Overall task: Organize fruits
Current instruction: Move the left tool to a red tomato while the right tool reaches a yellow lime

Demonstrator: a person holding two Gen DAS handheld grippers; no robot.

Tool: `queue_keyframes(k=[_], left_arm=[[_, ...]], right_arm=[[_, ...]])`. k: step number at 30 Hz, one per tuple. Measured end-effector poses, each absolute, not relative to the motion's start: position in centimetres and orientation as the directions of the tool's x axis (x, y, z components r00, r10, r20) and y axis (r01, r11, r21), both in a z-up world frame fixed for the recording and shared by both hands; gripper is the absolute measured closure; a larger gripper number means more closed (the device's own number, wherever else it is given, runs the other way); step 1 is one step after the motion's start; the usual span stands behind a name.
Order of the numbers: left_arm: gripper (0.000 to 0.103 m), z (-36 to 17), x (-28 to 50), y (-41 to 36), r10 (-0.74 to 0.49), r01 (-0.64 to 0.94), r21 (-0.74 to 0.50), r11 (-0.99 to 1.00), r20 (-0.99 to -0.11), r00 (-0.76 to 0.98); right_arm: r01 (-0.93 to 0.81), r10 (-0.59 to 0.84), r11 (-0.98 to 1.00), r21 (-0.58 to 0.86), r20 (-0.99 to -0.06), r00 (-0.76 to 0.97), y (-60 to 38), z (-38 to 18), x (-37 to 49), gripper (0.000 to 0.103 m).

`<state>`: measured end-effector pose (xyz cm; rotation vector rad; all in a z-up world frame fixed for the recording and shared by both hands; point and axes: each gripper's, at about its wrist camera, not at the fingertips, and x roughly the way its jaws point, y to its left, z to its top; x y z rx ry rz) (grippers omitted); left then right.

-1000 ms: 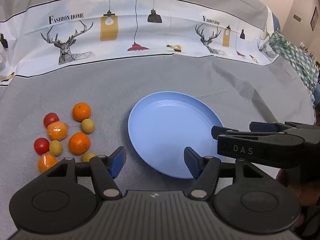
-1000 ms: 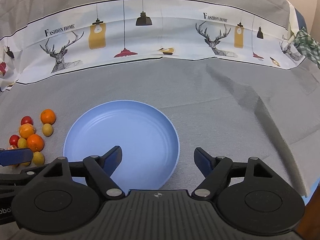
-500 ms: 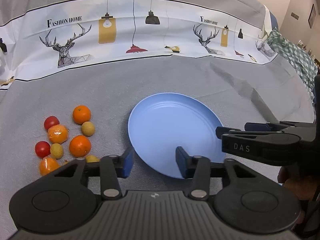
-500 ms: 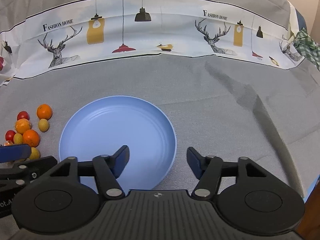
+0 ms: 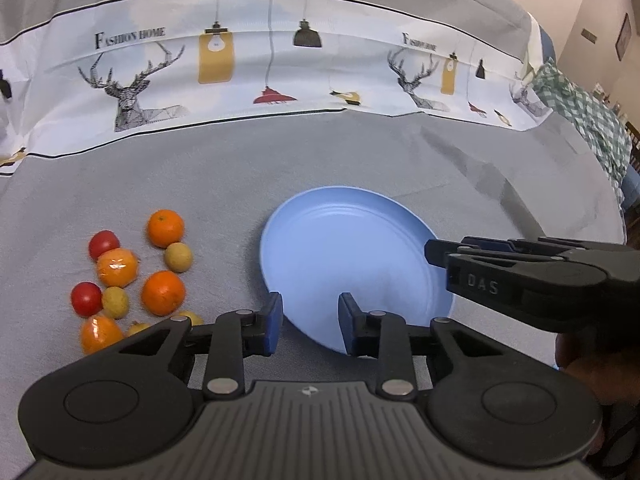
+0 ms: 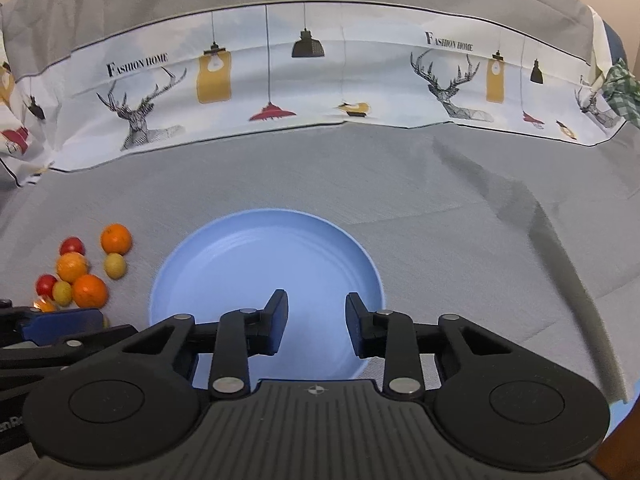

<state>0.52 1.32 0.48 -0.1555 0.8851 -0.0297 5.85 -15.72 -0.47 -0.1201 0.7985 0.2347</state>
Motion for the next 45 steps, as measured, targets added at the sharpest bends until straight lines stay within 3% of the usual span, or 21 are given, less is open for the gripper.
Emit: queue_keyframes(k=[2,9,13,21,28,32,45], left_arm=[[0.069,0.7,0.7,2.4,-0.091,-0.059,-0.166,0.984,-0.766,0.636],[0.069,2.4,1.2,7.5,-0.093,-0.141,-0.241,0.960,-0.753,0.651],[0.069,3.5,1.6,12.3,-0.085,-0.179,-0.263,0.948,-0.752,0.653],[0.069,1.6,1.6,20.4,-0.060,-0.370,-0.327,0.869,-0.813,0.579],[0.069,-0.2,1.8,21.6,-0.064,-0.413,-0.327,0.850,-0.843,0.535],[0.069,-1.4,2.0,22.1,-0.079,-0.441,-0.335,0.833,-0.859,0.505],[0.068,-2.9,3.6,22.0,-0.080,-0.473,-0.325,0.819,-0.881,0.467]], right_arm=[[-0.262,0.172,0.965,-0.014,-0.720,0.672,-15.1,-0.2,5.8,0.064],[-0.352,0.279,0.936,0.024,-0.661,0.697,-12.3,0.9,4.9,0.064],[-0.448,0.376,0.893,0.050,-0.632,0.678,-10.6,1.2,4.3,0.082],[-0.641,0.517,0.765,0.065,-0.654,0.551,-5.6,-0.5,3.1,0.082],[-0.674,0.530,0.733,0.090,-0.696,0.483,-1.8,-3.1,3.0,0.081],[-0.676,0.509,0.733,0.071,-0.718,0.476,-0.7,-4.6,2.9,0.075],[-0.671,0.471,0.738,0.070,-0.765,0.438,-0.2,-6.7,4.1,0.075]])
